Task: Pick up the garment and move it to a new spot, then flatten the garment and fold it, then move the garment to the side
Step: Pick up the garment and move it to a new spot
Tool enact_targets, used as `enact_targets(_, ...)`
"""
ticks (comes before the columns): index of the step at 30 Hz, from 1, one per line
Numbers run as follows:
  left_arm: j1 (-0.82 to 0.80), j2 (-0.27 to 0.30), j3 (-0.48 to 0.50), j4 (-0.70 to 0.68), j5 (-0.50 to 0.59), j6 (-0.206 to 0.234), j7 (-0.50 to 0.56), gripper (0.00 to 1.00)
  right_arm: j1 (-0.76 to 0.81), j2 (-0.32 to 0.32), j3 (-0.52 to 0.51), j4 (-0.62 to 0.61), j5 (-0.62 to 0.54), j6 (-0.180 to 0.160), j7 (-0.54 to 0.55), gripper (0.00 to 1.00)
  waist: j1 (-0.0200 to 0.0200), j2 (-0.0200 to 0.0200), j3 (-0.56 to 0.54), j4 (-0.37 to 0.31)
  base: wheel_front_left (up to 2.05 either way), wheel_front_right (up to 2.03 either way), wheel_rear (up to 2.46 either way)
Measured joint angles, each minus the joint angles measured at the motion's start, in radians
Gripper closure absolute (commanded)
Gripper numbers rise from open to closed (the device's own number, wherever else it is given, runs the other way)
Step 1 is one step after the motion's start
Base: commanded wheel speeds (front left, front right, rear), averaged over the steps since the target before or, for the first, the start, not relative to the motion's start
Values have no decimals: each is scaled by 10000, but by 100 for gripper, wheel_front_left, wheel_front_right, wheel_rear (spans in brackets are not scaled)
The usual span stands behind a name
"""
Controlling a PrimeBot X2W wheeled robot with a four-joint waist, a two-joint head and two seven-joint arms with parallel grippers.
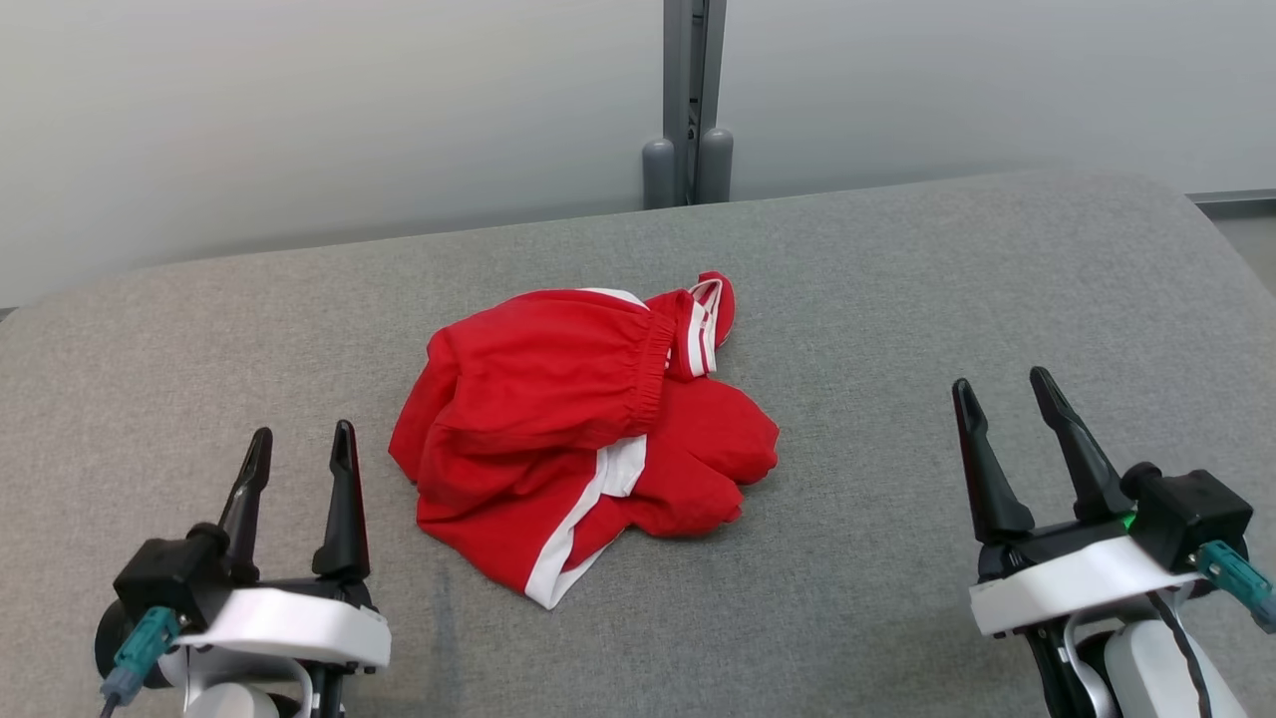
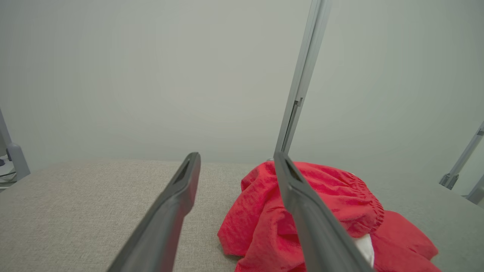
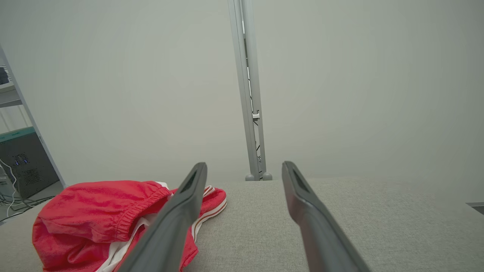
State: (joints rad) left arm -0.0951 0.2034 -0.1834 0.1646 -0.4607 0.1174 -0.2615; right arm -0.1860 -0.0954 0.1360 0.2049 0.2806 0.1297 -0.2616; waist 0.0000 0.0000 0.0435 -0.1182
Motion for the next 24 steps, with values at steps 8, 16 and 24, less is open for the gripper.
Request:
enact_targets(8,610,-556,111,-217,525,-219,-17,0,288,0,-222,42,-2,0,0,0,0,0,-60,114,0,0,0)
enact_targets(16,333,-639,-240,309,761,-552,44,0,287,27,-140,157,0,0,0,0,0,0,-127,50,0,0,0)
enact_targets(24,-738,-502,-851,1158,867,-855,1739,0,236,44,-63,205,8,0,0,0,0,0,-75,-184,0,0,0)
